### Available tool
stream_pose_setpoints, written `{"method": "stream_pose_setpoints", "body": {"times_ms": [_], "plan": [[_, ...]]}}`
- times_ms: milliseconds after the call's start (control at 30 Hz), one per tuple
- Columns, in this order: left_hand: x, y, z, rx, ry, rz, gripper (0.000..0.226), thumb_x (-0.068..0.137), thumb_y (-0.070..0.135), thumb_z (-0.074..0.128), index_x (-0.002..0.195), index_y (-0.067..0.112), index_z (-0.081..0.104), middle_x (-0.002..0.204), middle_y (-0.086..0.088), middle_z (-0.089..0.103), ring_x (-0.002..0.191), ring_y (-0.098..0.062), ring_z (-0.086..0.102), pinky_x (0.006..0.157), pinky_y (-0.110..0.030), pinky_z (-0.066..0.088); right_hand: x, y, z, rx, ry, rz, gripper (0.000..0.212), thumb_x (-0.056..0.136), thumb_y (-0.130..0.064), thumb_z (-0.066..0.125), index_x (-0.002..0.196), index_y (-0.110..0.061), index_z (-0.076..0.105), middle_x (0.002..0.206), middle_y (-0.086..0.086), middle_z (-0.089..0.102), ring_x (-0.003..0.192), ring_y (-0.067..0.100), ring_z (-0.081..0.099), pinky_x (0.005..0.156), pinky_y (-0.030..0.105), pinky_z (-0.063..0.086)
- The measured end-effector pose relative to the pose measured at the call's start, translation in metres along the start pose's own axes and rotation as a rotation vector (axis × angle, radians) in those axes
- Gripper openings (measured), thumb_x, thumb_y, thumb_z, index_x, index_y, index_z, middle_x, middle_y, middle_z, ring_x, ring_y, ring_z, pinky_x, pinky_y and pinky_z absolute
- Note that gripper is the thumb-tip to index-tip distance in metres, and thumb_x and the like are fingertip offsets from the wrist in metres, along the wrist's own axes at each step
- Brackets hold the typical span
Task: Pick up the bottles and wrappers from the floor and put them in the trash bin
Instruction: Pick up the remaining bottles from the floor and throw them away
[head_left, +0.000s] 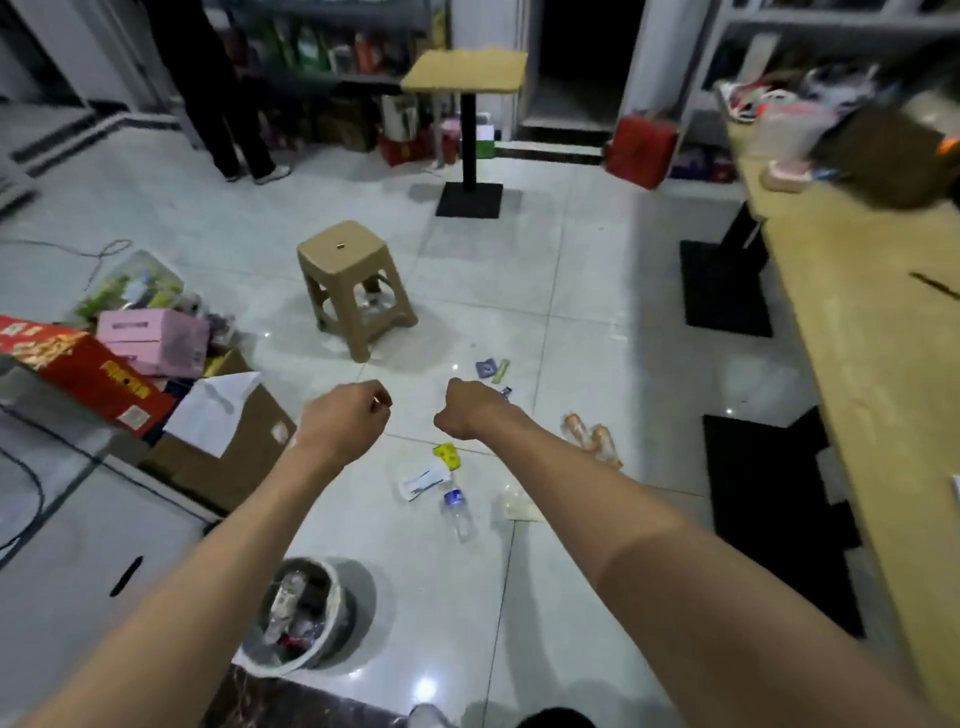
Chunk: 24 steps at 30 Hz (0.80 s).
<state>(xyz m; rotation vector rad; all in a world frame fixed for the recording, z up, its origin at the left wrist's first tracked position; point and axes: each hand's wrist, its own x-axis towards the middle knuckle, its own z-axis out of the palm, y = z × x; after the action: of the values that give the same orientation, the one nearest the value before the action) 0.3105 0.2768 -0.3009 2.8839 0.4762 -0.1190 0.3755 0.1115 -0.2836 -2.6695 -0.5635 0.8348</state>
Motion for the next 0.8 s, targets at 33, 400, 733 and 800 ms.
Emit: {"method": "stream_pose_setpoints", "body": {"times_ms": [33,400,733,800], "plan": [[-0.001,0.024,0.003,-0.001,0.012,0.023,0.026,0.09,0.027,0.046,0.107,0.031,0.065,0.109,0.002,0.068,0.1,-0.024,0.062,0.079,-0.032,0.049,-0.012,0.025,-0.004,0.01,0.027,0.023,0.039,0.093,-0.02,0.049,0.129,-0.005,0.047,0.128,0.014,0.056,0.113,0.031,0.057,0.08,0.031,0.042],[-0.043,0.26,0.041,0.001,-0.012,0.281,0.028,0.092,0.025,0.045,0.111,0.027,0.065,0.107,0.0,0.069,0.1,-0.025,0.062,0.076,-0.03,0.045,-0.123,0.267,-0.01,0.087,0.154,0.259,0.036,0.092,-0.02,0.044,0.125,-0.007,0.051,0.126,0.012,0.058,0.116,0.03,0.055,0.093,0.032,0.039],[-0.025,0.267,0.086,0.003,-0.116,0.261,0.029,0.092,0.022,0.044,0.114,0.025,0.064,0.107,0.004,0.067,0.099,-0.021,0.062,0.08,-0.032,0.048,-0.086,0.314,-0.001,0.112,0.1,0.299,0.058,0.09,-0.02,0.05,0.145,-0.02,0.033,0.143,0.014,0.042,0.124,0.028,0.051,0.089,0.031,0.043],[-0.002,0.257,0.095,0.0,-0.143,0.255,0.028,0.092,0.022,0.044,0.113,0.025,0.064,0.108,0.004,0.067,0.098,-0.021,0.061,0.079,-0.031,0.047,-0.06,0.317,-0.005,0.093,0.075,0.309,0.058,0.092,-0.021,0.049,0.147,-0.019,0.031,0.146,0.014,0.041,0.126,0.029,0.05,0.091,0.032,0.043]]}}
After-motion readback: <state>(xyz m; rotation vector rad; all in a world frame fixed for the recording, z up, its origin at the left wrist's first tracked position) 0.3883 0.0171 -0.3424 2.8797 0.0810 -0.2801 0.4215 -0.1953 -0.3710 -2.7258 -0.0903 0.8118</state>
